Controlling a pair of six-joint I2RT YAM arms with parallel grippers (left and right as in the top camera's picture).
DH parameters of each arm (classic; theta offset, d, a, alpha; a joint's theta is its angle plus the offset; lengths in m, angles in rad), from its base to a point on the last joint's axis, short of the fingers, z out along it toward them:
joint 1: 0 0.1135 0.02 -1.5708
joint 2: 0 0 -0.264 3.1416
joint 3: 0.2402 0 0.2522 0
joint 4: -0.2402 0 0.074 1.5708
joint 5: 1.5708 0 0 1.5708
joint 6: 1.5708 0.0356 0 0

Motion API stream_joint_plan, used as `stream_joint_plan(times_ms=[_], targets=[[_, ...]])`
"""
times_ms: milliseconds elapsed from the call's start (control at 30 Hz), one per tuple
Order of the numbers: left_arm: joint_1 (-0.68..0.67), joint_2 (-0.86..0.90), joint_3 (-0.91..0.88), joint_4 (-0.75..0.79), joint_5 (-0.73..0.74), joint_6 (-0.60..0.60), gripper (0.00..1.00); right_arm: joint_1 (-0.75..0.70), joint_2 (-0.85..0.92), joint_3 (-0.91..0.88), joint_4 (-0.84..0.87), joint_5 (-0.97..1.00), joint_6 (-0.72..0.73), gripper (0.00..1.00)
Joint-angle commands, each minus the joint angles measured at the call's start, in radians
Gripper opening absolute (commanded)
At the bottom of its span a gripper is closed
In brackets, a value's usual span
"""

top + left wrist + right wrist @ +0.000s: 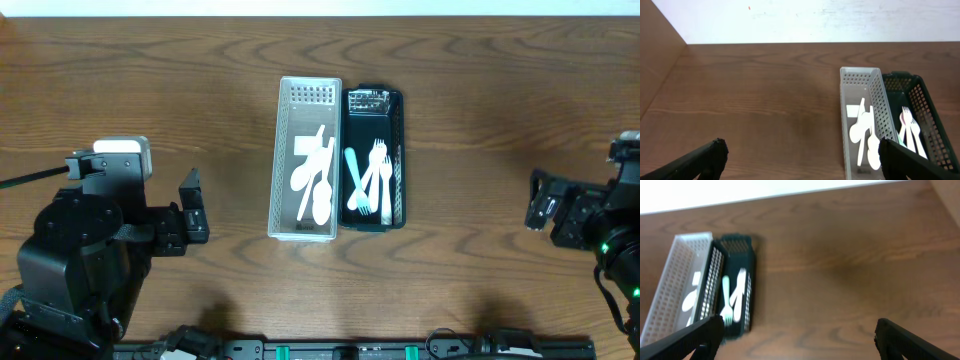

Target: Pack container

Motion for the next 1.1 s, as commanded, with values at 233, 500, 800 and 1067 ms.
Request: stream_joint_plan(times_ms=[233, 500, 800, 1067], targets=[[0.057, -0.042, -0.026, 0.139, -0.015, 0.098, 0.98, -0.006, -0.003, -0.001, -0.063, -0.008, -0.013, 0.99], [0.124, -0.26, -0.314, 0.498, 0.02, 0.095, 0.98, -0.006, -0.003, -0.001, -0.065, -0.008, -0.012, 0.99], [0.125, -0.478, -0.766, 0.724, 0.02, 0.053, 0.98, -0.006, -0.003, -0.001, -0.066, -0.008, -0.013, 0.99], [0.125, -0.619, -1.119, 0.931, 0.019, 0.053, 0.98, -0.006, -0.003, -0.001, -0.066, -0.008, -0.013, 0.99]])
